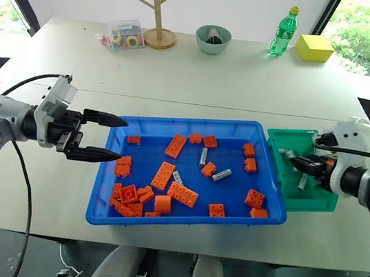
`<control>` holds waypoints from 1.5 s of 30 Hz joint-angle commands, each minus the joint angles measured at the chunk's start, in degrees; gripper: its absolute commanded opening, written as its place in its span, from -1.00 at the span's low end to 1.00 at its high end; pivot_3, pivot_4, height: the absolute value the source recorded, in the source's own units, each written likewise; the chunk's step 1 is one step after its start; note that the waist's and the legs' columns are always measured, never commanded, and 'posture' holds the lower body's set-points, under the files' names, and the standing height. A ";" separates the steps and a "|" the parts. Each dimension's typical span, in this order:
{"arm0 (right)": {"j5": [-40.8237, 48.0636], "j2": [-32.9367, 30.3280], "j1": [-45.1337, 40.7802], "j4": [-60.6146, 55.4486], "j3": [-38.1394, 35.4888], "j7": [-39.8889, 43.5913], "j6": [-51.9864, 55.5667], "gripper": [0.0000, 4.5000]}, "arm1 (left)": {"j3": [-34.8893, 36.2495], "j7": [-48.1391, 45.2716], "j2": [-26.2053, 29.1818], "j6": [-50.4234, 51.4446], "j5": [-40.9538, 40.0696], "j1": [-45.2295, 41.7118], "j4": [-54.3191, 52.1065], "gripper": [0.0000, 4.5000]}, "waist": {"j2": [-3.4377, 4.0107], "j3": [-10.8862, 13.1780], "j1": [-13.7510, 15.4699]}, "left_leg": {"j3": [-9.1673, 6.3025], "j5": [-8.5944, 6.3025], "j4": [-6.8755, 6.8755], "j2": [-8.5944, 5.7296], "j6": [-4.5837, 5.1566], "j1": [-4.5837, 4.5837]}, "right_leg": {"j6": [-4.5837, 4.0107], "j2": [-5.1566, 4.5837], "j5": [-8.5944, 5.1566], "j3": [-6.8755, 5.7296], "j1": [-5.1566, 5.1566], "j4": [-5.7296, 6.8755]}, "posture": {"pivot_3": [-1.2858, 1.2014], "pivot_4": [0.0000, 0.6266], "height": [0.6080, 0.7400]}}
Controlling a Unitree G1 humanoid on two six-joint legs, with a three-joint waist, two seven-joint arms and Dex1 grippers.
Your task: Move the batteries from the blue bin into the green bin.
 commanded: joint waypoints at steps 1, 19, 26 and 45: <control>-0.54 -0.81 -1.11 -0.78 -1.07 -1.99 -2.22 0.58 | 2.08 -0.20 1.51 0.29 -1.20 0.75 -1.75 1.00 | 0.00 0.00 0.03 | -0.01 0.00 0.00 0.00 0.00 0.00 | 0.00 0.00 0.00 0.00 0.00 0.00 | 0.03 -0.52 0.44; 11.91 21.30 -18.15 -11.92 11.51 -11.92 12.40 0.58 | 1.43 0.86 1.94 1.04 -1.82 1.48 -3.60 1.00 | 0.02 0.01 0.07 | -0.16 0.00 0.02 -0.01 0.00 -0.06 | -0.14 -0.01 -0.07 -0.03 0.00 -0.02 | 0.03 -0.52 0.44; 9.78 29.16 -17.94 -8.07 23.40 -16.59 12.72 0.58 | 0.81 0.45 2.02 0.71 -1.48 0.16 -2.51 1.00 | 0.02 0.02 -0.26 | -0.18 0.00 -0.01 -0.02 -0.01 -0.05 | -0.08 0.03 -0.04 -0.05 -0.06 0.06 | 0.03 -0.52 0.44; 8.41 29.43 -16.19 -6.64 37.65 -15.54 13.58 0.58 | 2.20 -0.14 2.81 -0.11 -1.59 2.44 -2.96 1.00 | 0.01 0.01 -0.27 | -0.16 0.01 -0.01 -0.03 -0.01 0.01 | -0.06 0.12 -0.03 -0.08 -0.06 0.13 | 0.03 -0.52 0.44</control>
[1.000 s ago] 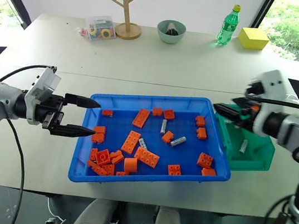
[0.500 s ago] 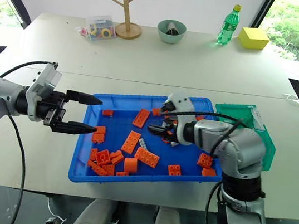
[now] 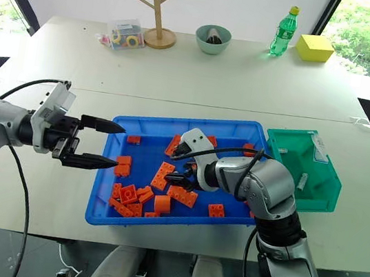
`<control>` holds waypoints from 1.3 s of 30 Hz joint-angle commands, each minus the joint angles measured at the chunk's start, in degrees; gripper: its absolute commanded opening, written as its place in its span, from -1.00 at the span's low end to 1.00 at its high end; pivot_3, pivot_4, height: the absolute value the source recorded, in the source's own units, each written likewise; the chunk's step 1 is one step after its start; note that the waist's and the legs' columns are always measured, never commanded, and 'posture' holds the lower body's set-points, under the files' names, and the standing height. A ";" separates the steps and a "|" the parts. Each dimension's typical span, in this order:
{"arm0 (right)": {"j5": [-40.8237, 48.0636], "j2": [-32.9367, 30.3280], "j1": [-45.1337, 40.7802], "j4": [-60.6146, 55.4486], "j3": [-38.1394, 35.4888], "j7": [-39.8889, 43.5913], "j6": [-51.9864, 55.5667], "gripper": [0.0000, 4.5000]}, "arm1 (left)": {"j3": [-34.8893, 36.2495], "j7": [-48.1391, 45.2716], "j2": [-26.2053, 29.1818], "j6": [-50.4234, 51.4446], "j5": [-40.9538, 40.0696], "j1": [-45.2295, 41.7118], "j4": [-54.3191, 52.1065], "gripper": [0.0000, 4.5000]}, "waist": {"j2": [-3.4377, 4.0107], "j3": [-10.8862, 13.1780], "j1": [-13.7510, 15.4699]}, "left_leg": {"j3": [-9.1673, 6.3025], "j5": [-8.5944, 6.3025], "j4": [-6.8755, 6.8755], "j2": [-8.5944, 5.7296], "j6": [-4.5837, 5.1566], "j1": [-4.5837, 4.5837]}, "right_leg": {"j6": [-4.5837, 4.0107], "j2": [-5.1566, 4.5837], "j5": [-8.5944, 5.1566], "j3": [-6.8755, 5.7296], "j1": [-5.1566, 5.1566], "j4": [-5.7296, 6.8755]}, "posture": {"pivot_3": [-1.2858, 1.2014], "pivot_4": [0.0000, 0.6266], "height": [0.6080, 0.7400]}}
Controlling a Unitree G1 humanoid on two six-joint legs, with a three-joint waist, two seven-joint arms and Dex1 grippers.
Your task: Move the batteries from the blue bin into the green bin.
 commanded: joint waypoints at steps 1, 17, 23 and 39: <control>-0.22 -2.19 1.48 -0.45 2.57 1.06 -0.77 0.58 | 1.82 -0.11 0.78 -0.89 -0.41 -0.22 -0.54 1.00 | -0.01 -0.01 0.03 | 0.00 0.00 0.00 0.00 0.00 0.02 | 0.00 0.00 0.00 0.00 0.02 -0.01 | 0.03 -0.52 0.44; -2.17 -5.27 1.40 0.78 3.40 2.87 -5.03 -0.98 | 0.89 0.33 -0.41 -1.33 0.04 -2.96 1.36 1.00 | -0.06 -0.03 -0.03 | 0.00 0.00 -0.01 0.01 0.01 0.20 | 0.00 0.00 -0.01 -0.01 0.17 -0.03 | 0.03 -0.52 0.44; -1.13 -5.39 -2.49 -0.15 -0.36 3.88 -3.88 -0.98 | 0.37 0.26 -0.98 -1.59 0.51 -3.50 1.66 1.00 | -0.05 -0.03 0.12 | 0.00 0.00 -0.01 0.00 0.01 0.19 | 0.00 -0.01 0.00 -0.01 0.17 -0.03 | 0.03 -0.52 0.44; -1.43 -32.59 -0.41 4.10 -28.09 9.86 -5.42 -0.98 | -0.59 -0.30 -2.41 -2.44 0.94 -4.44 2.95 1.00 | -0.04 0.02 1.24 | 0.06 -0.05 -0.06 -0.03 0.08 -0.07 | 0.02 -0.11 0.00 -0.07 0.09 -0.29 | 0.03 -0.52 0.44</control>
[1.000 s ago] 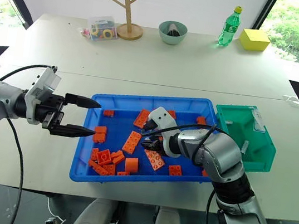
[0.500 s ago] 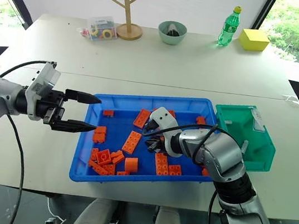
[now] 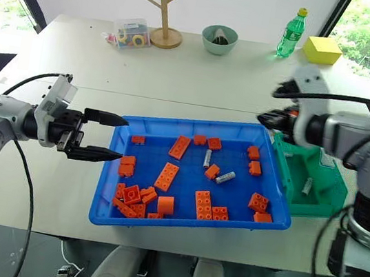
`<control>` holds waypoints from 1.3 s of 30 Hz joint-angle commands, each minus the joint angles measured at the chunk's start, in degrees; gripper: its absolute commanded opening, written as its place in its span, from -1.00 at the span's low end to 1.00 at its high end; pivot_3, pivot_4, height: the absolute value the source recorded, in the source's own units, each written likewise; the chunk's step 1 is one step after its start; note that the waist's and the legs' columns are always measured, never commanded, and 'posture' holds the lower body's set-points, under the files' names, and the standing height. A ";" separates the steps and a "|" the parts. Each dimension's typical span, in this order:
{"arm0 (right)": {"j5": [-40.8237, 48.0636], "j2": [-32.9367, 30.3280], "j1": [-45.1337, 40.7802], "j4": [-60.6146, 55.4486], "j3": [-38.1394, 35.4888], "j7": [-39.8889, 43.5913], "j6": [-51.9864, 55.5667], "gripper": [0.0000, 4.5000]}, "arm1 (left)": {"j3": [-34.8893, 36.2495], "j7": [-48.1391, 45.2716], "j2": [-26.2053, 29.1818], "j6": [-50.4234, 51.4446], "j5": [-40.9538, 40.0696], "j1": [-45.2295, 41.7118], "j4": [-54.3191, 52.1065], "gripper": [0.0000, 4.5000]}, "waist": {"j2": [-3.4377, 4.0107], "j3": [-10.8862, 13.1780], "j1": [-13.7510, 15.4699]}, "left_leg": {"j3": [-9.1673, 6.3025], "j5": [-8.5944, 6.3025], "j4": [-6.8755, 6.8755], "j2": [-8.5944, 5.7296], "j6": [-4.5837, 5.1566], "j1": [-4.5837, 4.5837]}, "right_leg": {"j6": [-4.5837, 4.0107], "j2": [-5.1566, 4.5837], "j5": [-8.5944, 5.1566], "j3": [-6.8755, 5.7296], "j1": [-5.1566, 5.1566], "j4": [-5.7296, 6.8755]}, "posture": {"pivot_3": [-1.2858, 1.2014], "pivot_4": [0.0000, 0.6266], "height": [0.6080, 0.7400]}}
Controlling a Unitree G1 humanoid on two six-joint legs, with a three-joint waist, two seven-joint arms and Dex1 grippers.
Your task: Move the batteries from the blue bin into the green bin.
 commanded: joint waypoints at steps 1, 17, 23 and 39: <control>-0.84 -2.55 6.43 -3.04 -2.97 0.99 -4.61 -0.98 | 0.04 -0.33 -0.12 -1.11 0.17 -1.07 -0.26 1.00 | 0.00 0.00 -0.23 | 0.02 0.00 0.00 0.02 0.00 0.00 | 0.00 0.00 0.00 0.01 -0.01 0.01 | 0.03 -0.52 0.44; -4.39 -0.92 12.75 -1.42 -4.44 -1.74 -16.08 0.31 | -0.69 -0.03 -0.92 -1.04 0.95 -3.54 0.84 1.00 | 0.02 0.01 -0.32 | 0.07 0.00 0.08 0.05 0.00 0.02 | 0.01 0.02 0.00 0.05 0.00 0.05 | 0.03 -0.52 0.44; -0.05 8.75 1.78 -4.89 -2.54 -5.75 -7.47 0.31 | -0.76 0.20 -0.99 -1.09 1.07 -3.43 0.69 1.00 | 0.01 0.01 -0.50 | 0.02 0.00 0.07 0.07 0.00 0.02 | 0.00 0.02 0.00 0.04 -0.01 0.05 | 0.03 -0.52 0.44; -3.24 35.10 5.62 -9.07 6.22 -18.50 5.91 0.31 | -0.49 0.58 -0.39 -0.67 0.93 -3.27 0.04 1.00 | 0.01 0.01 -1.27 | -0.09 0.02 0.08 -0.05 -0.03 0.05 | 0.00 0.05 0.01 0.06 -0.07 0.27 | 0.03 -0.52 0.44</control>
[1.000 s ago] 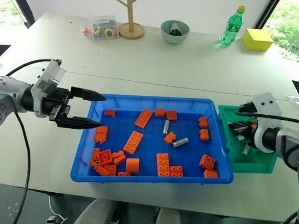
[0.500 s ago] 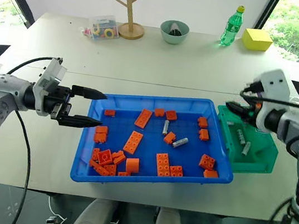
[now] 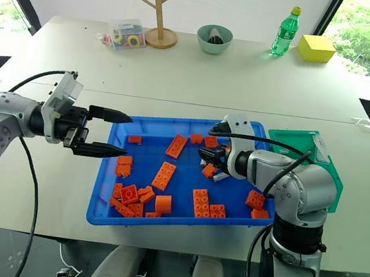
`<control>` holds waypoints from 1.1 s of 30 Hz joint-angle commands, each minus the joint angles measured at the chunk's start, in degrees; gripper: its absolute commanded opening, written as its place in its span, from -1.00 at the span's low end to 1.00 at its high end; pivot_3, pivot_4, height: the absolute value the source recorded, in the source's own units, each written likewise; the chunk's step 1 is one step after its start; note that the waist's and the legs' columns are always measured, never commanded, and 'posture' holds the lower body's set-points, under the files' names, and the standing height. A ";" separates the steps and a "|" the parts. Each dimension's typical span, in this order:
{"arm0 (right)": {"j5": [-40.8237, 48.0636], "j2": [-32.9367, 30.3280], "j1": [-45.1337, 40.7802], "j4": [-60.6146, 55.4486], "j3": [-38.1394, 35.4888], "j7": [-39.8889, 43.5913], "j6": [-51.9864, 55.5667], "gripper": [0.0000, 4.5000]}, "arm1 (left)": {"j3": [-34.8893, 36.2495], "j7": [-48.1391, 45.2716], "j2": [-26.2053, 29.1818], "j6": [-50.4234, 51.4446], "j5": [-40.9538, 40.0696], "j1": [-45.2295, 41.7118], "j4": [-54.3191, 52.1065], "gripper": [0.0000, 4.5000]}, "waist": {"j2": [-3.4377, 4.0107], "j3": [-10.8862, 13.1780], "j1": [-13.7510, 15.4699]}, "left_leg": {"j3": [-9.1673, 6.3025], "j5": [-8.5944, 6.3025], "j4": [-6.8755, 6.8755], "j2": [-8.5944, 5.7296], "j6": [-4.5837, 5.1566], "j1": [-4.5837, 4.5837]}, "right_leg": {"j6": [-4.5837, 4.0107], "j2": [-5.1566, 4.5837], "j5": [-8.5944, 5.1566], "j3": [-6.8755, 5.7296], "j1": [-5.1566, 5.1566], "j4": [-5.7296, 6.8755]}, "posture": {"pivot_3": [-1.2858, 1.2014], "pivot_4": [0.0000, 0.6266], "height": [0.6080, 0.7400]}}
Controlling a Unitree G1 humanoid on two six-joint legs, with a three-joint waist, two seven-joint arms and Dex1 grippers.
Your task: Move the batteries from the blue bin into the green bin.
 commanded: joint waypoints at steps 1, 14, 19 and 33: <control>-0.88 1.43 -0.15 0.56 0.87 -0.59 -1.04 0.31 | 1.15 0.18 0.67 -0.46 -0.23 -0.68 -1.40 1.00 | 0.00 0.00 -0.09 | 0.00 0.00 0.00 0.00 0.00 0.00 | 0.00 0.01 0.00 0.00 -0.01 0.02 | 0.03 -0.52 0.44; -5.11 2.35 1.08 9.76 9.87 0.11 -11.20 0.10 | 1.10 0.71 0.33 -0.58 -0.37 -0.99 -1.48 1.00 | -0.01 0.00 -0.24 | 0.03 0.00 0.00 0.03 0.00 0.21 | 0.01 0.06 0.00 0.01 0.13 0.06 | 0.03 -0.52 0.44; -5.54 0.73 2.08 8.99 11.19 0.96 -12.24 -0.85 | 1.29 1.02 0.31 -0.57 -0.47 -0.87 -1.57 1.00 | -0.01 -0.01 -0.21 | 0.03 0.00 0.00 0.03 0.00 0.22 | 0.00 0.08 0.00 0.01 0.14 0.06 | 0.03 -0.52 0.44; 1.35 -12.28 -7.69 1.21 -9.34 8.36 -2.20 -0.96 | 0.47 0.42 -0.33 -0.92 -0.35 -1.01 -1.27 1.00 | 0.04 0.02 0.50 | 0.01 0.00 -0.01 0.03 0.01 0.17 | 0.01 0.06 -0.01 0.00 0.12 0.04 | 0.03 -0.52 0.44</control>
